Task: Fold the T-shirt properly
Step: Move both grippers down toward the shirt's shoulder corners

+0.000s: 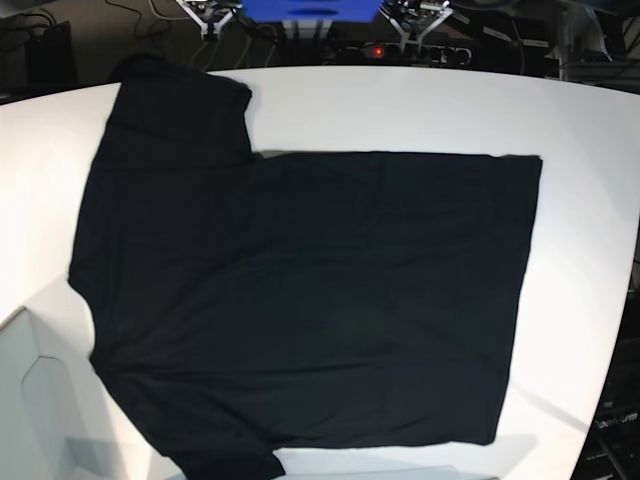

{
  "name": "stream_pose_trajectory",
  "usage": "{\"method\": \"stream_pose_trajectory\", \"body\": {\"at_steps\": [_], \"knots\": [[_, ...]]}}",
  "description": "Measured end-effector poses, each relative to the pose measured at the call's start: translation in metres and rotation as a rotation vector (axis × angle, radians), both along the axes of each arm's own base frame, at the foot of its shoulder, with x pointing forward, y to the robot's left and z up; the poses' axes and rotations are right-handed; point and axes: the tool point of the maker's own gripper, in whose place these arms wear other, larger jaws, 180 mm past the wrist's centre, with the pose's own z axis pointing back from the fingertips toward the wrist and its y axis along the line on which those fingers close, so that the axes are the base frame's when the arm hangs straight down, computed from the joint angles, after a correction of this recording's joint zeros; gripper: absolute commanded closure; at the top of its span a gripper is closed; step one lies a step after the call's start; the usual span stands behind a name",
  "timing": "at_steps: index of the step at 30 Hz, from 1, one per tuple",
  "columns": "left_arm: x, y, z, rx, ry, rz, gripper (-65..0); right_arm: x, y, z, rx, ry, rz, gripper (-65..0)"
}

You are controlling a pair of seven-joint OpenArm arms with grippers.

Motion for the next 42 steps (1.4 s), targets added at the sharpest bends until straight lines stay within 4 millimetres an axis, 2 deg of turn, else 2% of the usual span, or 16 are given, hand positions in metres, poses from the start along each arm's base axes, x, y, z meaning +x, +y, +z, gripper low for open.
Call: {"method": "stream_pose_trajectory", "body": {"at_steps": [4,8,15,19,22,25,28,33,36,40,42], "knots": [[0.001,-0.006,0.0,-0.008,0.037,0.004,0.0,0.003,0.01,0.0,0.016,0.019,-0.003,0.0],[0.008,-0.005,-0.001,-0.006,0.027,0.003,0.0,0.01,0.005,-0.001,0.012,0.033,-0.002,0.0],[0.001,-0.005,-0.001,-0.003,0.107,0.003,0.0,0.014,0.007,-0.001,0.016,0.088,-0.002,0.0],[0.012,-0.005,-0.001,-0.004,0.102,0.003,0.0,0.02,0.007,-0.001,0.016,0.081,-0.002,0.0],[0.01,-0.005,0.0,-0.004,0.105,0.004,0.0,0.013,0.007,-0.001,0.016,0.09,-0.002,0.0],[0.0,-0.004,0.001,-0.004,0.11,0.002,0.0,0.001,0.007,0.001,0.016,0.106,-0.002,0.0],[-0.001,0.005,0.01,0.002,0.054,-0.013,0.0,-0.007,0.005,0.007,0.012,0.067,-0.002,0.0],[-0.008,0.021,0.039,0.023,-0.041,-0.046,0.0,-0.022,0.003,0.033,0.009,-0.015,-0.005,0.0],[-0.017,0.018,0.057,0.015,-0.074,-0.065,0.0,-0.033,0.0,0.055,0.004,-0.053,-0.004,0.0],[-0.017,0.028,0.089,0.022,-0.139,-0.113,0.0,-0.035,-0.017,0.093,-0.025,-0.135,0.022,0.0],[-0.006,0.032,0.108,0.024,-0.2,-0.143,0.0,-0.026,-0.021,0.114,-0.036,-0.199,0.018,0.0]]}}
